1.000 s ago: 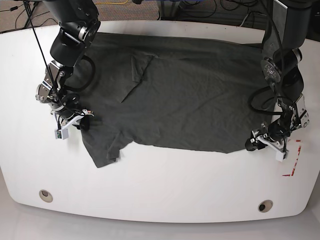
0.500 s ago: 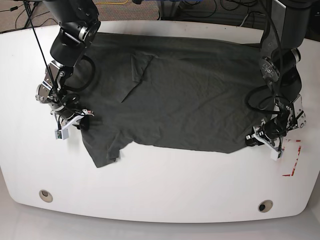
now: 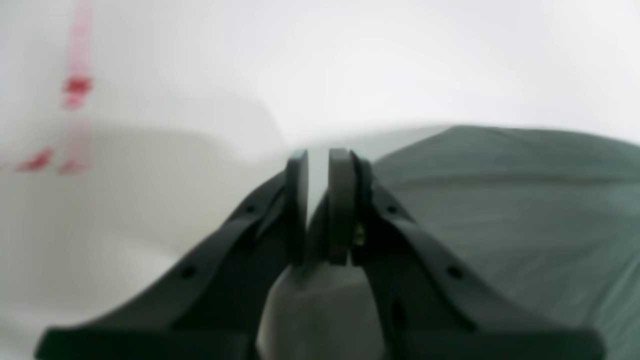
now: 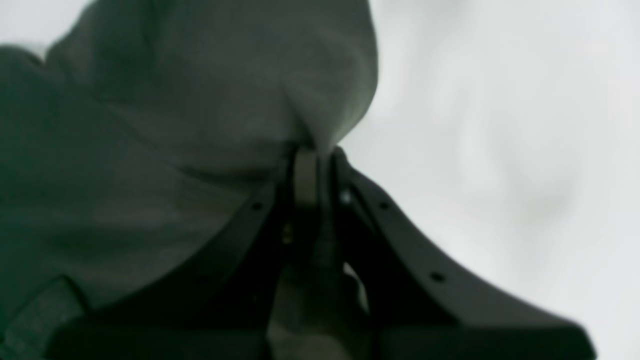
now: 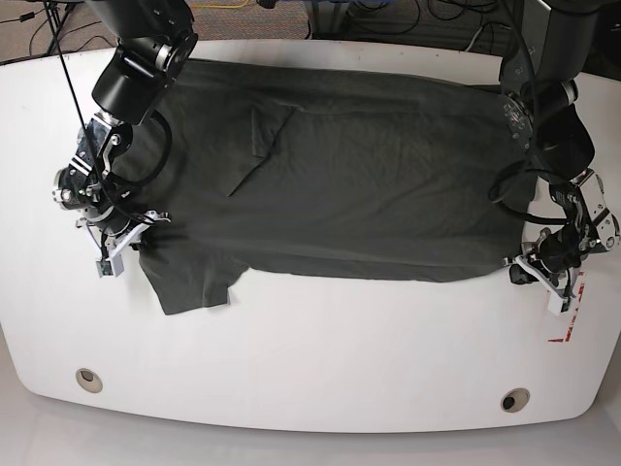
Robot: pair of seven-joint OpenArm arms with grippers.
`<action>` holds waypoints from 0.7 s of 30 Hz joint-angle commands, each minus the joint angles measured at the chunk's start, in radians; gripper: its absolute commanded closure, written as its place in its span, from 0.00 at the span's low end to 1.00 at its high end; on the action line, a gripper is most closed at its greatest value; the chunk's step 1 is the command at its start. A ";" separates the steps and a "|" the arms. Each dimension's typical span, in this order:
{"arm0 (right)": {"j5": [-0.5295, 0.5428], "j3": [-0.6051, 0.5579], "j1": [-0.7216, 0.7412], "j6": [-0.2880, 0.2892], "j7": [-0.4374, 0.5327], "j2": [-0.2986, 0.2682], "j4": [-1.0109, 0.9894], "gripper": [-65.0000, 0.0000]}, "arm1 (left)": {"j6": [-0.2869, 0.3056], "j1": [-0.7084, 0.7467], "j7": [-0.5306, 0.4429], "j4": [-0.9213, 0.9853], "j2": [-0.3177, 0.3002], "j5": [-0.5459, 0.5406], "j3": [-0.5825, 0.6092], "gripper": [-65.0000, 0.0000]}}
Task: Layout the t-shirt on the table in an organized manner, then fold the t-shirt properly
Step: 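Lift the hem corners with both grippers and fold toward the collar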
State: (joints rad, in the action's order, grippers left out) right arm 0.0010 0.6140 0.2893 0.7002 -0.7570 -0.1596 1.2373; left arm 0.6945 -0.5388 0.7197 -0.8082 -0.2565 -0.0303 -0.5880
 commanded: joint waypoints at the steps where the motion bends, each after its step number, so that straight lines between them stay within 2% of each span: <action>1: 0.011 0.001 0.011 -0.002 -0.002 -0.013 0.074 0.97 | 0.004 -0.008 0.008 -0.083 -0.016 -0.021 0.000 0.92; 11: 0.012 -0.093 -0.029 -0.002 -0.066 -0.013 0.236 0.97 | 0.004 0.044 0.057 -0.216 -0.016 -0.021 -0.002 0.92; 16: 0.012 -0.125 -0.066 -0.002 -0.103 -0.011 0.327 0.97 | 0.004 0.046 0.133 -0.270 -0.016 -0.021 -0.005 0.92; 21: 0.012 -0.138 -0.078 -0.002 -0.115 -0.011 0.370 0.97 | 0.004 0.081 0.136 -0.314 -0.017 -0.021 -0.005 0.92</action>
State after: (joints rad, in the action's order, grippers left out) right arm 0.0021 0.4759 0.1936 0.6998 -0.8959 -0.1585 1.5761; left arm 0.6964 -0.4503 0.8722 -1.0885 -0.2581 -0.0387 -0.5934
